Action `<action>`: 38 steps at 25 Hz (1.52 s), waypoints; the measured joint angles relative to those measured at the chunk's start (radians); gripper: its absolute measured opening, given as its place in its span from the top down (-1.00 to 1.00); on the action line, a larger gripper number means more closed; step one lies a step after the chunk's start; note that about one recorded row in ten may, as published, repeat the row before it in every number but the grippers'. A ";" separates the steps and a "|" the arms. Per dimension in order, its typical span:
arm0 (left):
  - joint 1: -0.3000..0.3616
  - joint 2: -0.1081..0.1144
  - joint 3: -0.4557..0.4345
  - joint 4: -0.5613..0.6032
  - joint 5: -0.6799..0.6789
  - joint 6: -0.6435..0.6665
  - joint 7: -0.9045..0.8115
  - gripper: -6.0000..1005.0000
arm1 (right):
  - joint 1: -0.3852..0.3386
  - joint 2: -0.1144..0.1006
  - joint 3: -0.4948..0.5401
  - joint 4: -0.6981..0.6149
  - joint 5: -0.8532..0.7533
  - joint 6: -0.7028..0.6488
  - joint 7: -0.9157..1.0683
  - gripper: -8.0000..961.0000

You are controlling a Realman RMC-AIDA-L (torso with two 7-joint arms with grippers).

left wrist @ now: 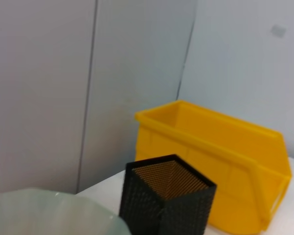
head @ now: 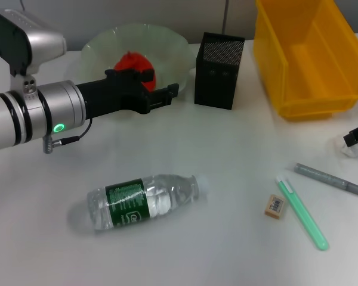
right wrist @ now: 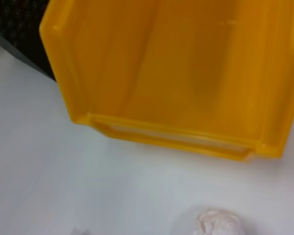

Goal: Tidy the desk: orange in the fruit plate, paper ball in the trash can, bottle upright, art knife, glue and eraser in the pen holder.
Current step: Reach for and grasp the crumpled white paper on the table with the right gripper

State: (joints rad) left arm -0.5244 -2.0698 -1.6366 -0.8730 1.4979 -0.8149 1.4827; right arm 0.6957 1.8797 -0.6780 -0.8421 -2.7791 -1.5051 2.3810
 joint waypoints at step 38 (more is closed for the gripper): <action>0.028 -0.001 -0.057 0.017 -0.044 -0.143 0.100 -0.32 | 0.027 0.002 -0.045 0.086 -0.002 0.086 -0.007 -0.55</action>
State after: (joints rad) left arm -0.4962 -2.0709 -1.6934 -0.8556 1.4541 -0.9578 1.5831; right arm 0.7228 1.8821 -0.7226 -0.7565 -2.7806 -1.4192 2.3745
